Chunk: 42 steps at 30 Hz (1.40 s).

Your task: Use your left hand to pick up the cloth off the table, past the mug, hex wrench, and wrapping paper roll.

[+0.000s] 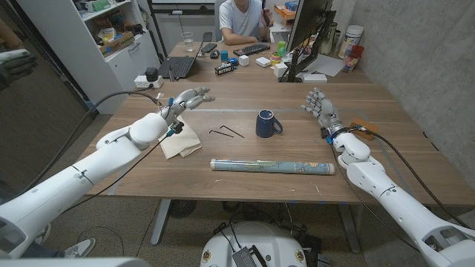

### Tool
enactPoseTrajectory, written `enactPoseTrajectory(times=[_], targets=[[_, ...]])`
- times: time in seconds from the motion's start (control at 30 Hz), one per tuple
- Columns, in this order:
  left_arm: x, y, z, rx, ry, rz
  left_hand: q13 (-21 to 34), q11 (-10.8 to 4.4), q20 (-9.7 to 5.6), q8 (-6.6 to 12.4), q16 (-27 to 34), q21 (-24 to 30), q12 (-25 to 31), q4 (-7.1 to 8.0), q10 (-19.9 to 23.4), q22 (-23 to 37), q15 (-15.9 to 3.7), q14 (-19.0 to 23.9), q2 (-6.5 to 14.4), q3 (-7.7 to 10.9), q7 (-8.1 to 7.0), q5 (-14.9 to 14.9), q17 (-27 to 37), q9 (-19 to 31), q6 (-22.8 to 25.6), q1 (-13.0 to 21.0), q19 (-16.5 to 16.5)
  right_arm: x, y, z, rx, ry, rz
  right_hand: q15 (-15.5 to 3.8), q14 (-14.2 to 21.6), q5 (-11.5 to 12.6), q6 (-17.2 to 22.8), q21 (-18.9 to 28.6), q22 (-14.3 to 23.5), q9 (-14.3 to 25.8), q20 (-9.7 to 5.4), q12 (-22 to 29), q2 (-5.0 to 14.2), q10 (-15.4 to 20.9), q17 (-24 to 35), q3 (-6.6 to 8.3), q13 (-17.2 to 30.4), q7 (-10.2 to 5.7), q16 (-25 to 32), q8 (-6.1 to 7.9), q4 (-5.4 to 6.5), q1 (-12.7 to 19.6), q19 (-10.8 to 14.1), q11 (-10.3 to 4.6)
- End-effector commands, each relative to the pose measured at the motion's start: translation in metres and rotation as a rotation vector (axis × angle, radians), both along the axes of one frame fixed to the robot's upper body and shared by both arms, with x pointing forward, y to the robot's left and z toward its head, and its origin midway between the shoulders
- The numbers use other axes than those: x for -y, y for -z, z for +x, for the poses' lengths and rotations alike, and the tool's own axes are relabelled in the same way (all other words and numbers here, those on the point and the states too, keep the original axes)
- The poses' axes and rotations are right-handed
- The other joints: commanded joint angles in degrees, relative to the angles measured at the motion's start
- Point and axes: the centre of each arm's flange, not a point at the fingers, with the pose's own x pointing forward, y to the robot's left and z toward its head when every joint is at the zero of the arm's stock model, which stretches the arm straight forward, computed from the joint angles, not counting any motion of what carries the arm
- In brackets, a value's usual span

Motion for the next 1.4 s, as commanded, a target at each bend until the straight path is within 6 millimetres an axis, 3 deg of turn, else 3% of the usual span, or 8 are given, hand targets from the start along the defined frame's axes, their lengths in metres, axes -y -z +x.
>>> enactPoseTrajectory(times=[0.03, 0.33, 0.57, 1.4], targets=[[0.025, -0.009, 0.012, 0.020, 0.043, 0.133, 0.2, -0.46, -0.02, 0.58, 0.6, -0.1, 0.4, 0.11, 0.5, 0.3, 0.09, 0.7, 0.0, 0.29, 0.02, 0.1, 0.1, 0.2, 0.4, 1.1, 0.7, -0.001, 0.007, -0.006, -0.024, 0.026, -0.005, -0.22, 0.5, 0.4, 0.5, 0.3, 0.2, 0.2, 0.46, 0.2, 0.14, 0.6, 0.0, 0.10, 0.1, -0.01, 0.3, 0.54, -0.26, -0.3, 0.2, 0.15], [0.027, -0.013, 0.015, 0.025, 0.021, 0.262, 0.2, -0.53, 0.11, 0.59, 0.6, -0.3, 0.5, 0.19, 0.6, 0.3, -0.03, 0.9, -0.1, 0.28, -0.09, 0.1, 0.1, 0.2, 0.5, 2.0, 1.0, -0.006, 0.010, -0.012, -0.021, 0.047, 0.007, -0.21, 0.6, 0.4, 0.6, 0.3, 0.2, 0.2, 0.48, 0.2, 0.12, 0.6, -0.1, 0.08, 0.1, -0.08, 0.3, 0.52, -0.33, -0.4, 0.2, 0.08], [0.028, -0.017, 0.005, 0.043, -0.011, 0.414, 0.2, -0.86, 0.57, 0.42, 0.5, -0.4, 0.4, 0.05, 0.2, 0.3, -0.26, 1.1, 0.0, 0.58, -0.33, 0.1, 0.1, 0.2, 0.0, 3.6, 1.7, -0.010, 0.007, -0.017, -0.011, 0.066, 0.018, -0.26, 0.5, 0.4, 0.6, 0.3, 0.2, 0.2, 0.49, 0.2, 0.14, 0.6, -0.1, 0.09, 0.1, -0.11, 0.3, 0.51, -0.38, -0.4, 0.2, 0.10], [-0.003, -0.006, -0.025, 0.043, -0.021, 0.695, 0.4, -1.37, 0.78, 0.23, 0.6, -0.9, 0.3, -0.31, -0.6, 0.4, -0.54, 2.2, -0.7, 1.53, -1.03, -0.1, 0.1, 0.4, -1.5, 9.0, 3.1, -0.041, 0.013, -0.027, 0.003, 0.104, 0.044, -0.24, 0.6, 0.5, 0.5, 0.3, 0.2, 0.2, 0.64, 0.1, 0.21, 0.6, -0.2, 0.07, 0.1, -0.36, 0.3, 0.45, -0.50, -0.6, 0.0, 0.02]])
